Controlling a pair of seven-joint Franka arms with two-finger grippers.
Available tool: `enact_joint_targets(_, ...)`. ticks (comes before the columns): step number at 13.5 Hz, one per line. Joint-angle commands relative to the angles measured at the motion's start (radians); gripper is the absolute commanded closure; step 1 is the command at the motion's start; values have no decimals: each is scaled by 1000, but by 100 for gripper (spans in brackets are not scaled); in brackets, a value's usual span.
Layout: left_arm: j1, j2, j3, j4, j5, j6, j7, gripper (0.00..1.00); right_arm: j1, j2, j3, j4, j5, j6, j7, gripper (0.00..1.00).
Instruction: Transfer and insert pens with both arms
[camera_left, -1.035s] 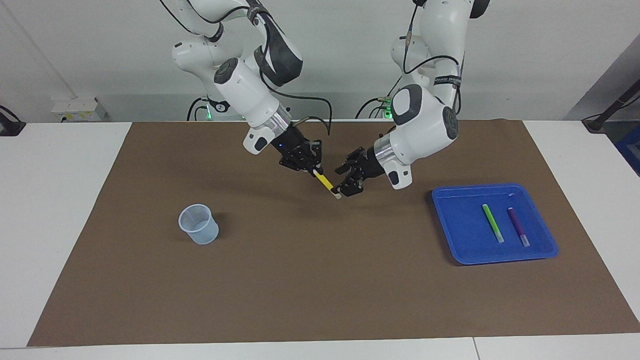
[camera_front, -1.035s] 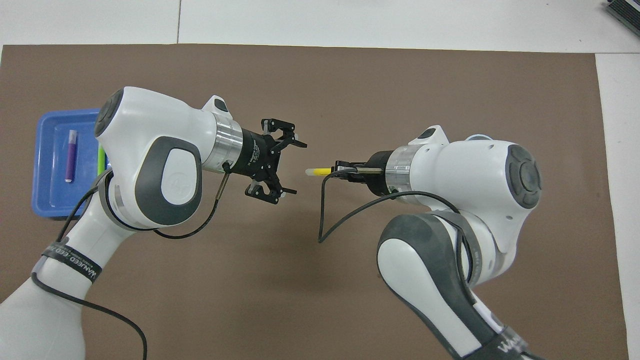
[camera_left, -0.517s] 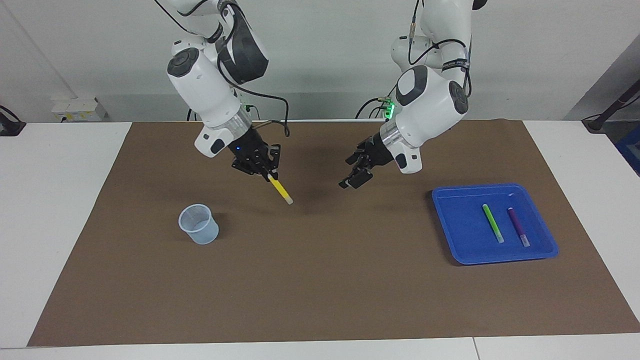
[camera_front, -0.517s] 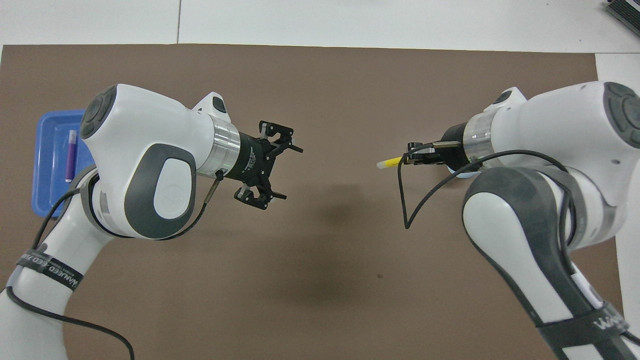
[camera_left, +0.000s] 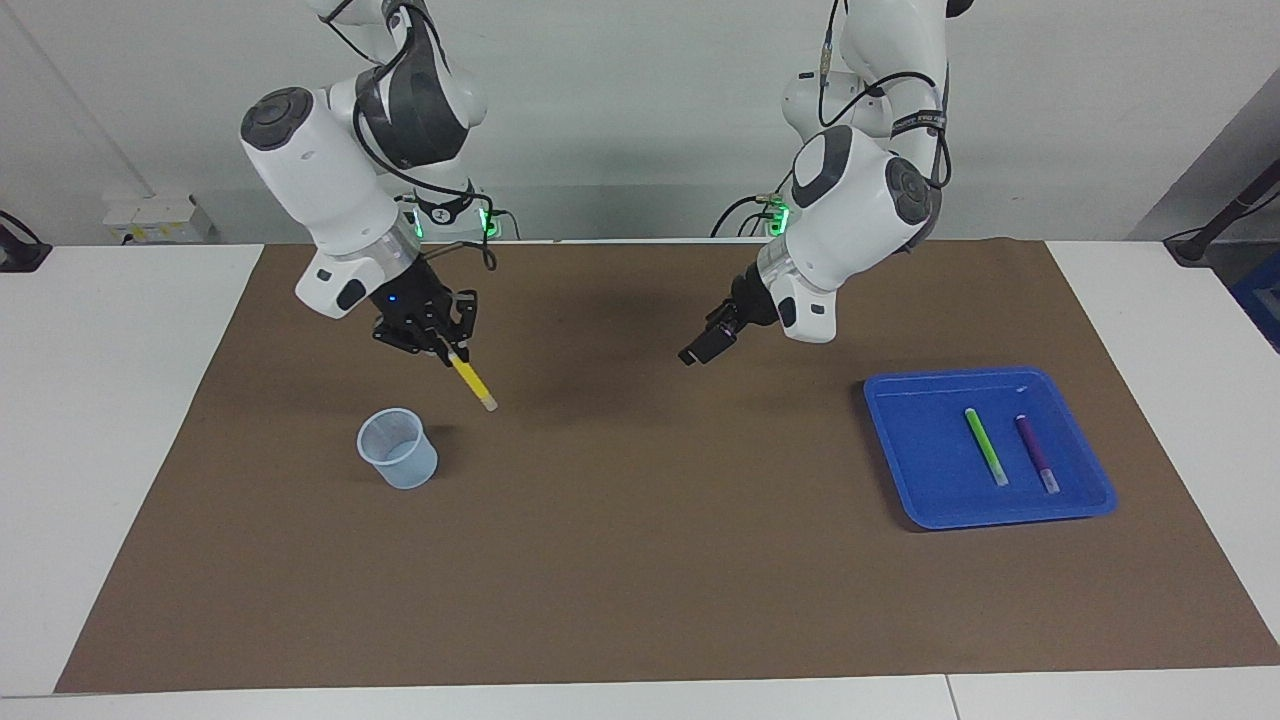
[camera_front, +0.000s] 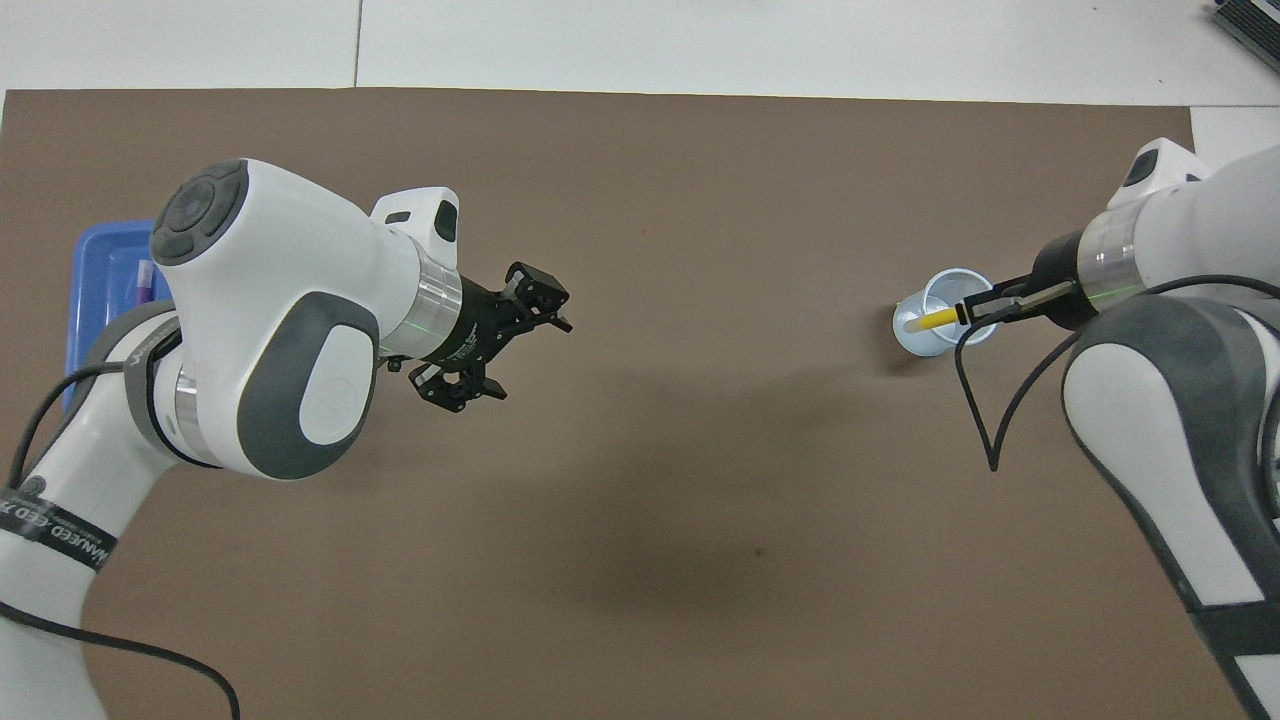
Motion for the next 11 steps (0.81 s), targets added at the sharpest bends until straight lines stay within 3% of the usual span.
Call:
enact_joint_targets(1,-12,-24,-3,-16,213,-17,92,0,-25,-6,13,4,-100,-1,-56,100)
enact_joint_targets(7,82,-24,3,-24,261,-5,632,0,-42,12,14,-13,-173,73,-115,100)
enact_joint_targets(9,102,-21,2,-24,345,46,705,0,-45,32,14,-15,-176,97,-115,100)
enact_joint_targets(11,121,-16,2,-28,356,87,712,0,-45,57,14,-16,-176,122,-110,100)
